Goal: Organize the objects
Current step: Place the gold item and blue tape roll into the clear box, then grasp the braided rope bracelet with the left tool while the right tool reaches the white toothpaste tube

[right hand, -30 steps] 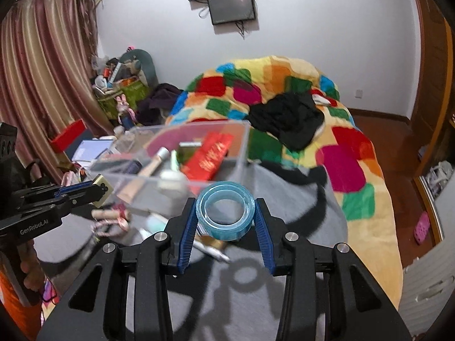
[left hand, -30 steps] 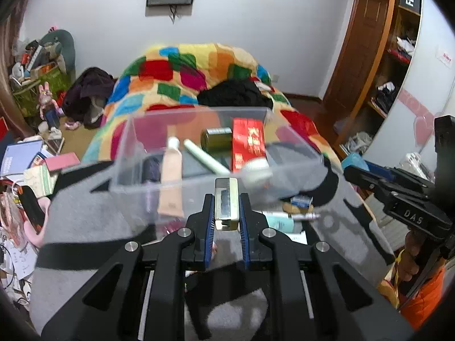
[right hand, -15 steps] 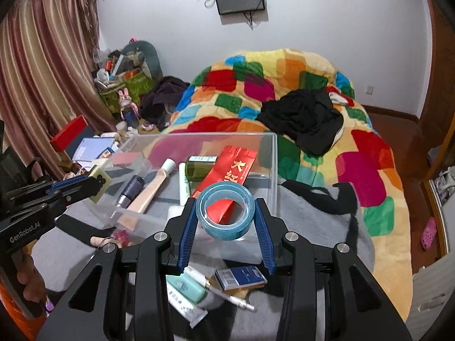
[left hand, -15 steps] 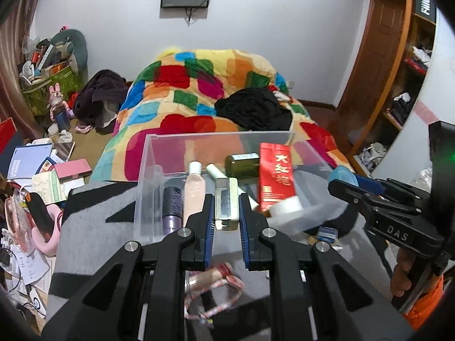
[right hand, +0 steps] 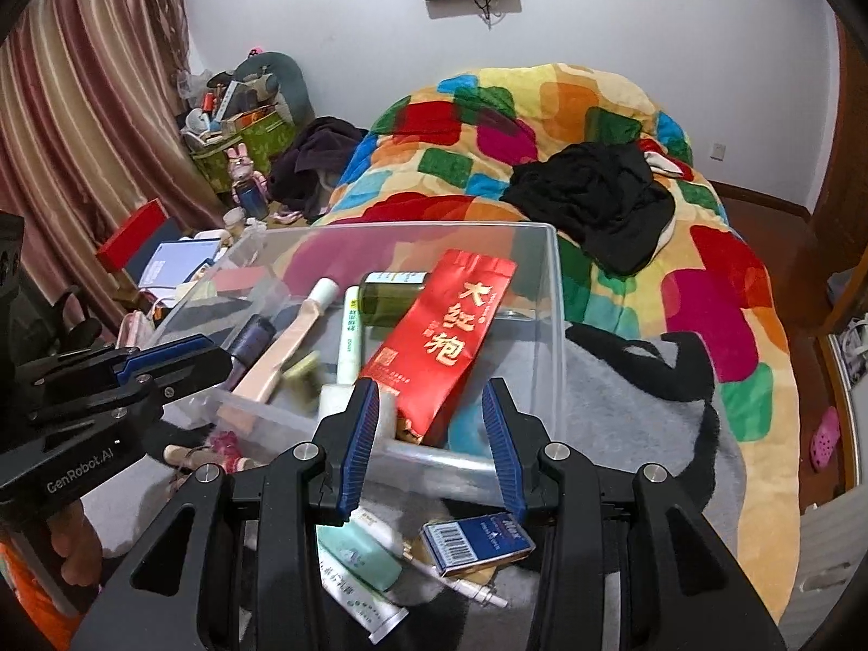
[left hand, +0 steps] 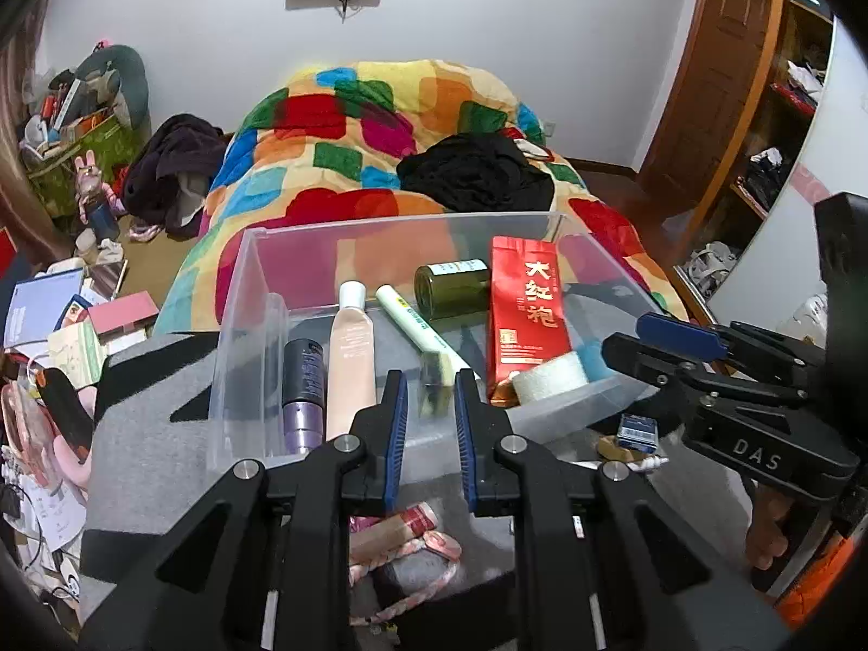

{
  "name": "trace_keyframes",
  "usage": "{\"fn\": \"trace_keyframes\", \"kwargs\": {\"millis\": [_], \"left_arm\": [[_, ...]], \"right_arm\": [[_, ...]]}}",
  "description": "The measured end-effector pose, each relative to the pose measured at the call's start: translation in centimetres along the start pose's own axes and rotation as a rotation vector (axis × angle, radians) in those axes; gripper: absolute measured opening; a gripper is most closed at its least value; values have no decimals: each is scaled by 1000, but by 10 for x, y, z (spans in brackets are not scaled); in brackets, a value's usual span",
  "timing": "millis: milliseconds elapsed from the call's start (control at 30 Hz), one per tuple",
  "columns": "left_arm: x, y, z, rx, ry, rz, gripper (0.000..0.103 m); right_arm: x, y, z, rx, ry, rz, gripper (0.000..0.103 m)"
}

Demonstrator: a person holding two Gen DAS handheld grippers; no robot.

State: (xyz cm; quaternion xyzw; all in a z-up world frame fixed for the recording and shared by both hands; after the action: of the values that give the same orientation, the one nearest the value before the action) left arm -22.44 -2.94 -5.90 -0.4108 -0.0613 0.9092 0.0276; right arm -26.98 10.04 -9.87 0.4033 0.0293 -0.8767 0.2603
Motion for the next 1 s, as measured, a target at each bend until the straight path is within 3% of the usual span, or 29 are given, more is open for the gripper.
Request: {"fn": "trace_keyframes", "kwargs": {"millis": [167,500,800,1000], "left_arm": [[-20,-1,-3,14,-28,-13,16],[-52,14,-36,38,-43,26,34],[-31,30,-83,20,64,52,37],[-10,42,-95,-24,123,69,37]], "right_arm": [[-12,6,-3,-25,-23,0,47],[-38,17,-25,-59,-39,44,48],[-35,33,-72,-122,46,75,48],[-21,42,-98,-158,116,86,48]]}}
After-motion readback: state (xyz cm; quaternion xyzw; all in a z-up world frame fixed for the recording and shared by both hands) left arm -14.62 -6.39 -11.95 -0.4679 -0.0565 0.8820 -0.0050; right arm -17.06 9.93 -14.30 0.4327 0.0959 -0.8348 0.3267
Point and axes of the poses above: each gripper's, at about its wrist camera, not at the fingertips, and x roughly the way its jaws point, y to its left, z to its top, the point moved 8 cm from there along x, roughly the way its jaws point, and after that the axes turned 2 degrees about -x, right-handed, at the moved point
